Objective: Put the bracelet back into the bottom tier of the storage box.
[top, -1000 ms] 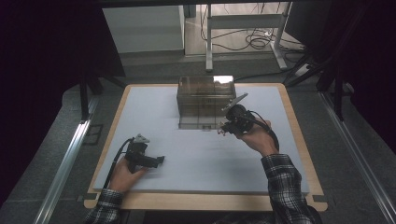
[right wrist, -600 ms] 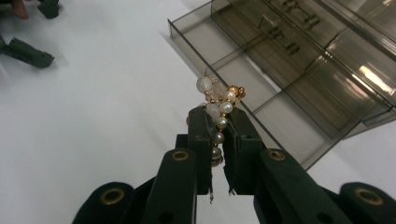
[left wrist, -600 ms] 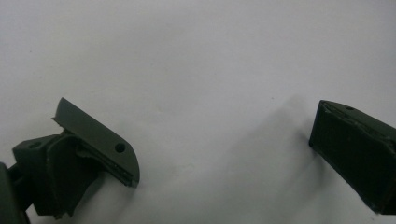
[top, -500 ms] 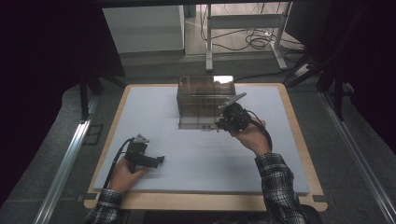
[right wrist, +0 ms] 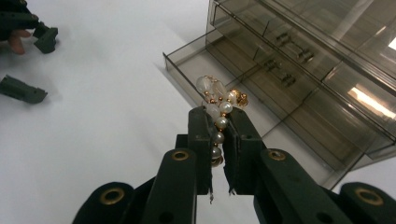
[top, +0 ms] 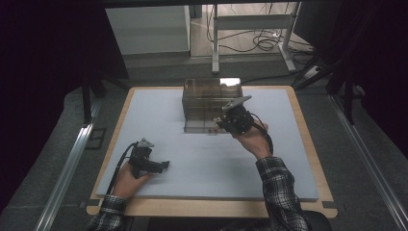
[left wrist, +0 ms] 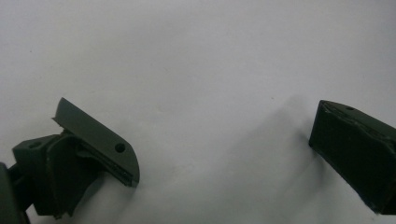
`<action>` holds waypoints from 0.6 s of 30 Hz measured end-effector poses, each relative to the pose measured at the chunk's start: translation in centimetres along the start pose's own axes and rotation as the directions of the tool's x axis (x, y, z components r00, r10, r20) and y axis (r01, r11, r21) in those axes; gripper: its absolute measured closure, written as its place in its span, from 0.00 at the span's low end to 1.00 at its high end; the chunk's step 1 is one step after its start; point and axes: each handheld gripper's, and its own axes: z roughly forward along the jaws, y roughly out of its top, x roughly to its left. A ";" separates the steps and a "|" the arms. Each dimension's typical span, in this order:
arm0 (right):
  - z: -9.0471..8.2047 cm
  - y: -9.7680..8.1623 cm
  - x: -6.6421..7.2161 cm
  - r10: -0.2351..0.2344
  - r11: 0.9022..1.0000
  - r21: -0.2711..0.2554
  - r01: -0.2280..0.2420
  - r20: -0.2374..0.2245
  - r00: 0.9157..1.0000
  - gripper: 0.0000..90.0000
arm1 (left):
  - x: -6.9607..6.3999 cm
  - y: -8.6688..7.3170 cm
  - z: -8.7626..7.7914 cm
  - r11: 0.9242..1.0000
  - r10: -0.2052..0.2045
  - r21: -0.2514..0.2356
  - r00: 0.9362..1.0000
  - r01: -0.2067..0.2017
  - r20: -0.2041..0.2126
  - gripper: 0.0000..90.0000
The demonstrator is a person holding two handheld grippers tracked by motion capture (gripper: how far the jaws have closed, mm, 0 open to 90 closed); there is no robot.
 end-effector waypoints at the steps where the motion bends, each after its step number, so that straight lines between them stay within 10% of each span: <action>1: 0.3 0.1 0.0 0.005 1.000 -0.011 -0.005 0.003 1.000 0.89 | 0.0 0.0 0.0 1.000 0.001 0.001 1.000 -0.001 0.000 0.00; 18: 2.5 0.4 -0.2 0.021 0.997 -0.078 -0.019 0.026 0.999 0.89 | 0.0 0.0 0.0 1.000 0.001 0.001 1.000 -0.001 0.000 0.00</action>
